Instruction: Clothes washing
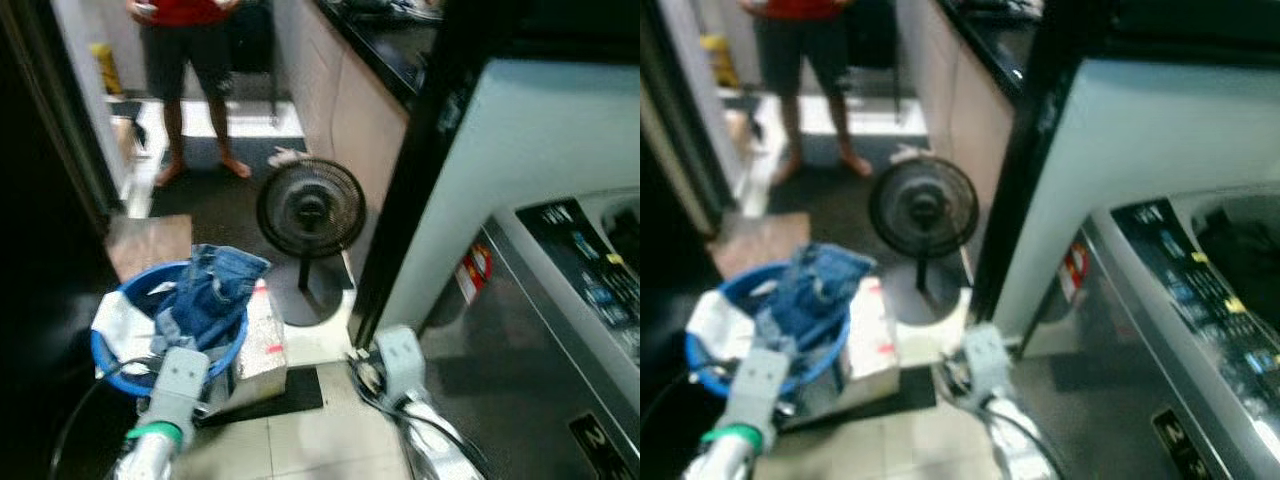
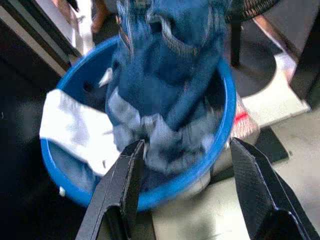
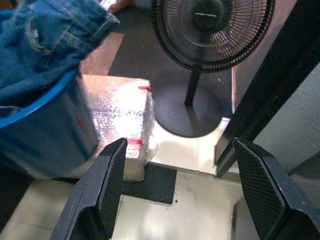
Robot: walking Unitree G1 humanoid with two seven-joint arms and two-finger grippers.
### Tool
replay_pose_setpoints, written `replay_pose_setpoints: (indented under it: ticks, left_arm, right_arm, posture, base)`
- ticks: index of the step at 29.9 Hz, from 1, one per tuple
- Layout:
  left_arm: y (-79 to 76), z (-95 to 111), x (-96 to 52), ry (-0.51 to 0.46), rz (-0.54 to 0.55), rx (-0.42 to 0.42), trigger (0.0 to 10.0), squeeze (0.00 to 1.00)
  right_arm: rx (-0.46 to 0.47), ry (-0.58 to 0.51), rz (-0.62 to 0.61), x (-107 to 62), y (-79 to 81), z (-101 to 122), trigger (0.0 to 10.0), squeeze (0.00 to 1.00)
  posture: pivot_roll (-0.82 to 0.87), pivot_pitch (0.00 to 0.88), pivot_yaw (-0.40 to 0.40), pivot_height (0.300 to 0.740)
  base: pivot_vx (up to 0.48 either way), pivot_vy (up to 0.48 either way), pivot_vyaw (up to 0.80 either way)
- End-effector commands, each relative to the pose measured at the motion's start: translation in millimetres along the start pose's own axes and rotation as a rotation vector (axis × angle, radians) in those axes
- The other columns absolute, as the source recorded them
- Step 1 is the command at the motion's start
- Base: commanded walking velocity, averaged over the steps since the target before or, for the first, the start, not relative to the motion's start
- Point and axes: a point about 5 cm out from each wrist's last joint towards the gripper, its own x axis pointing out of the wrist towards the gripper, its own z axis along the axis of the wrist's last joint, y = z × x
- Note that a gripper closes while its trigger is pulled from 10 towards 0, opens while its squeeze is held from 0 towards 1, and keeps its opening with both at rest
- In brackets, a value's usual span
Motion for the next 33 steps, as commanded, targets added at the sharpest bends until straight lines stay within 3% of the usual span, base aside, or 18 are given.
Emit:
replay_pose_setpoints:
  ticks: [1,8,19,33]
  left_arm:
    - [-8.2,-6.1,-2.7,0.016,-0.023,0.0,10.0,0.0]
    - [-8.5,-5.5,-1.9,0.008,-0.023,-0.002,10.0,0.0]
    - [-11.5,-5.8,-2.6,0.002,-0.035,-0.012,10.0,0.0]
    - [-10.0,-6.6,-1.6,0.006,-0.02,0.001,10.0,0.0]
  right_arm:
    - [0.007,0.047,-0.031,-8.7,-8.9,-13.1,10.0,0.0]
    - [0.012,0.039,-0.025,-7.4,-7.6,-11.7,10.0,0.0]
    - [0.01,0.039,-0.016,-7.0,-6.5,-12.0,10.0,0.0]
    - [0.002,0.032,-0.008,-6.8,-6.2,-11.4,10.0,0.0]
  posture:
    - [0.13,0.043,-0.023,0.74]
    - [0.12,0.046,-0.021,0.74]
    - [0.12,0.047,-0.021,0.74]
    - [0.12,0.047,-0.02,0.74]
  base:
    - [0.442,0.0,0.0]
    - [0.424,0.0,0.0]
    - [0.0,0.0,0.0]
    - [0.0,0.0,0.79]
